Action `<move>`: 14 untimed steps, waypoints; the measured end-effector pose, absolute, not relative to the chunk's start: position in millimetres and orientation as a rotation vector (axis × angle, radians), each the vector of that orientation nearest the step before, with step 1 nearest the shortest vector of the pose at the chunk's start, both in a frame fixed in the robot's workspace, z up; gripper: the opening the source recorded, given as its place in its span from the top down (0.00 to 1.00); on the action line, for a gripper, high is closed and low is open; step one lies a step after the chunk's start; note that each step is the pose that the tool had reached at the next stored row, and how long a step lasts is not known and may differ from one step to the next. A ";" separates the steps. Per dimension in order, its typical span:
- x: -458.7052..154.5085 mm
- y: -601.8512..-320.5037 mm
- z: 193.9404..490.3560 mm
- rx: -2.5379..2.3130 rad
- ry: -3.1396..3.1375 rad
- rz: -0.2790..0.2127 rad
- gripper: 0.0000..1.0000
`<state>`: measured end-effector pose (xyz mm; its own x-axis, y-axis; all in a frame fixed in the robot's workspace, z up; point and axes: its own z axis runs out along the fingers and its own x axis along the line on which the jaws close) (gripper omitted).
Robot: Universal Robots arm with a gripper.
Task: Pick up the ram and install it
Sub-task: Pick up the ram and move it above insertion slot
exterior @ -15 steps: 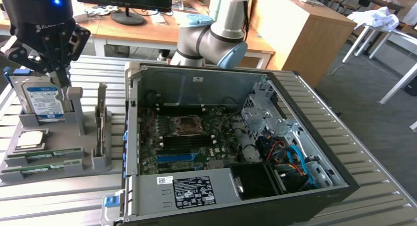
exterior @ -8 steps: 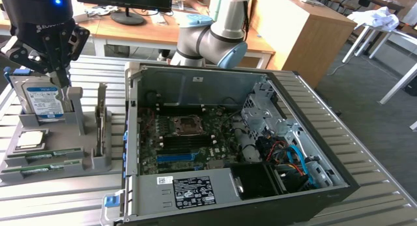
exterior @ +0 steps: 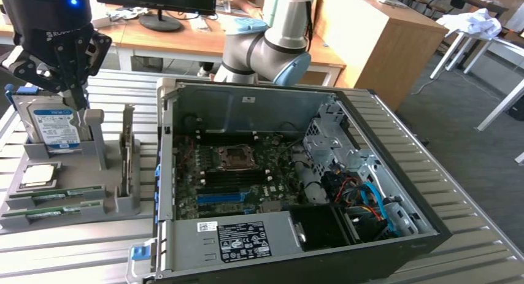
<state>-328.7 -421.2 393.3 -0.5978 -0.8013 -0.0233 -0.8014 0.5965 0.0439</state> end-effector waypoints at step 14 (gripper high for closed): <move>-328.7 -421.1 393.3 -1.543 2.737 0.078 0.90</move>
<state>-328.7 -421.1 393.3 -0.5179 -0.8551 -0.0234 -0.8550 0.5167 0.0439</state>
